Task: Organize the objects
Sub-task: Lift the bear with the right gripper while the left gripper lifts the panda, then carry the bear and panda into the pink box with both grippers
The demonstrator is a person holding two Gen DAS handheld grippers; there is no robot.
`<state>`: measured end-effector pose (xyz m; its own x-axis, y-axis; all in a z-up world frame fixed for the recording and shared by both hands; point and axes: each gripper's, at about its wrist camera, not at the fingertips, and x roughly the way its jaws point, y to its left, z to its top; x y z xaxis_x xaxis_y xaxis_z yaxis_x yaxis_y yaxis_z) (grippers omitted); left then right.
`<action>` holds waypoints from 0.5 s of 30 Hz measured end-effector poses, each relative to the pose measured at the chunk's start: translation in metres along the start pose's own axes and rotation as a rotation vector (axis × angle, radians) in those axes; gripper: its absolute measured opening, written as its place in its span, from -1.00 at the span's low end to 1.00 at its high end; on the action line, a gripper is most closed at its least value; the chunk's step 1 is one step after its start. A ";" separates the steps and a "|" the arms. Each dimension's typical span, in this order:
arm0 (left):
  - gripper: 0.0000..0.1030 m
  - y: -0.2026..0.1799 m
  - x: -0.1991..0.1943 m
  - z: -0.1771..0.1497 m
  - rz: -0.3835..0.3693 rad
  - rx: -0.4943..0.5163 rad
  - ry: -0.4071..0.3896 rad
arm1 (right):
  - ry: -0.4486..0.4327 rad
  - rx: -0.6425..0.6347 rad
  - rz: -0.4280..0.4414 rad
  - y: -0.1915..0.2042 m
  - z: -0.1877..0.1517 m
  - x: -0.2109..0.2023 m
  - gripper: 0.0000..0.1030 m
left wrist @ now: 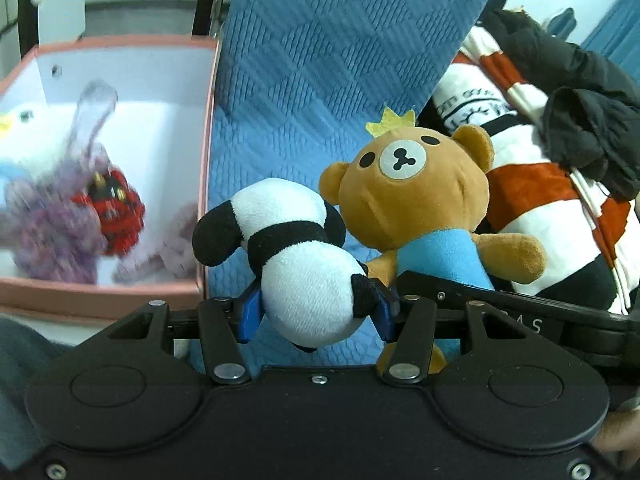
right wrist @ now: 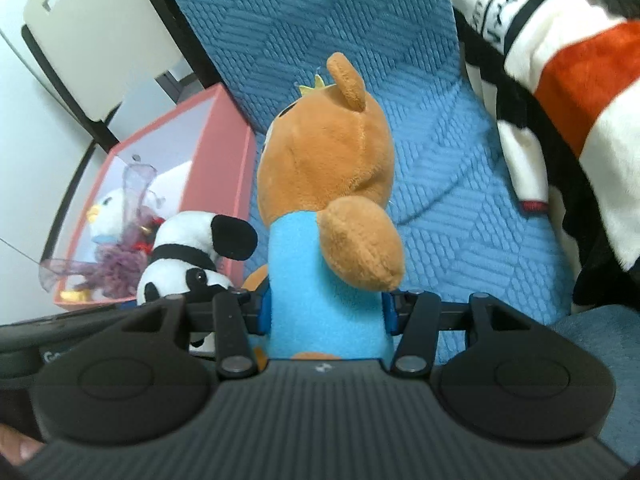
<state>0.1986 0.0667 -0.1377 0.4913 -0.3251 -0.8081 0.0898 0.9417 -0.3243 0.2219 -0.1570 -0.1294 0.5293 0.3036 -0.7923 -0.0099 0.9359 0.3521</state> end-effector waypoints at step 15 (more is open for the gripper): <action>-0.01 0.038 -0.075 0.073 -0.013 0.023 -0.086 | -0.055 -0.028 0.047 0.063 0.043 -0.037 0.03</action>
<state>0.2288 0.1332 -0.0538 0.5627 -0.3293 -0.7583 0.1156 0.9396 -0.3222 0.2383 -0.1170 -0.0566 0.5737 0.3378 -0.7462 -0.0589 0.9257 0.3738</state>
